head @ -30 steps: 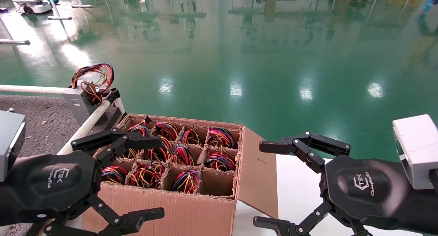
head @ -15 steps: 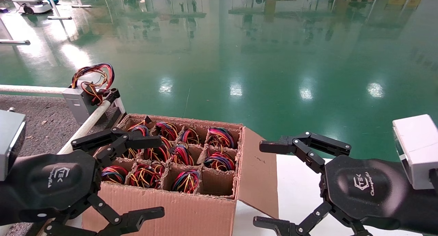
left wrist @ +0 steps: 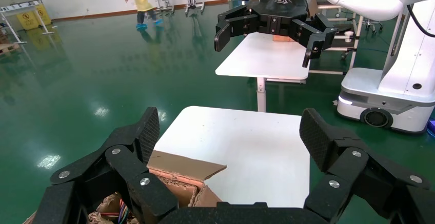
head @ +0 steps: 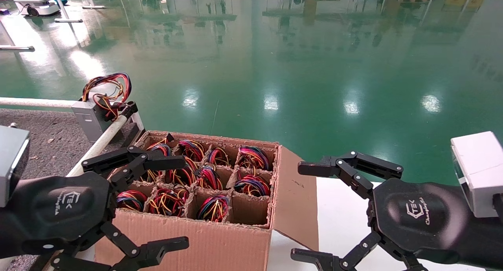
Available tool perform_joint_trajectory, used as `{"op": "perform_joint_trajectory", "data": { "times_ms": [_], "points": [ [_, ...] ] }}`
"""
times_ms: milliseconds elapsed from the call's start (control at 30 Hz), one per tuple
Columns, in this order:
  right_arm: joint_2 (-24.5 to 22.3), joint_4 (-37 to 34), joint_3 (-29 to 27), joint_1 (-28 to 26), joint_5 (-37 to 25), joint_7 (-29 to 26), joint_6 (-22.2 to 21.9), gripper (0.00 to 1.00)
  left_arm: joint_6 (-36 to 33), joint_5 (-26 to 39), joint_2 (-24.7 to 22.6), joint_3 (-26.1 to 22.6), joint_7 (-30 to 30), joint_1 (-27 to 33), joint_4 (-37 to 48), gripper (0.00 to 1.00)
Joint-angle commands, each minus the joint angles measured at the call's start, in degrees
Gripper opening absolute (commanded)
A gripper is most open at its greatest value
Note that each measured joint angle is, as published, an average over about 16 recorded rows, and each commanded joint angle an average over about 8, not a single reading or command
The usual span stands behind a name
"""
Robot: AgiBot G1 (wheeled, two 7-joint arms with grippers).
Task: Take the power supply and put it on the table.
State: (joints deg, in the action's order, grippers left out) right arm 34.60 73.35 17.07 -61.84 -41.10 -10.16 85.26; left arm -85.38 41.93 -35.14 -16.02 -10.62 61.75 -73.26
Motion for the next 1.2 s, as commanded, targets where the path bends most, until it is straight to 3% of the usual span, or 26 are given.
{"op": "perform_joint_trajectory", "data": {
  "times_ms": [33, 1200],
  "points": [
    [0.0, 0.0, 0.0, 0.0, 0.0, 0.0, 0.0, 1.0, 0.0, 0.0, 0.0, 0.0, 0.0, 0.0, 0.0, 1.0],
    [0.0, 0.0, 0.0, 0.0, 0.0, 0.0, 0.0, 1.0, 0.0, 0.0, 0.0, 0.0, 0.0, 0.0, 0.0, 1.0]
  ]
}}
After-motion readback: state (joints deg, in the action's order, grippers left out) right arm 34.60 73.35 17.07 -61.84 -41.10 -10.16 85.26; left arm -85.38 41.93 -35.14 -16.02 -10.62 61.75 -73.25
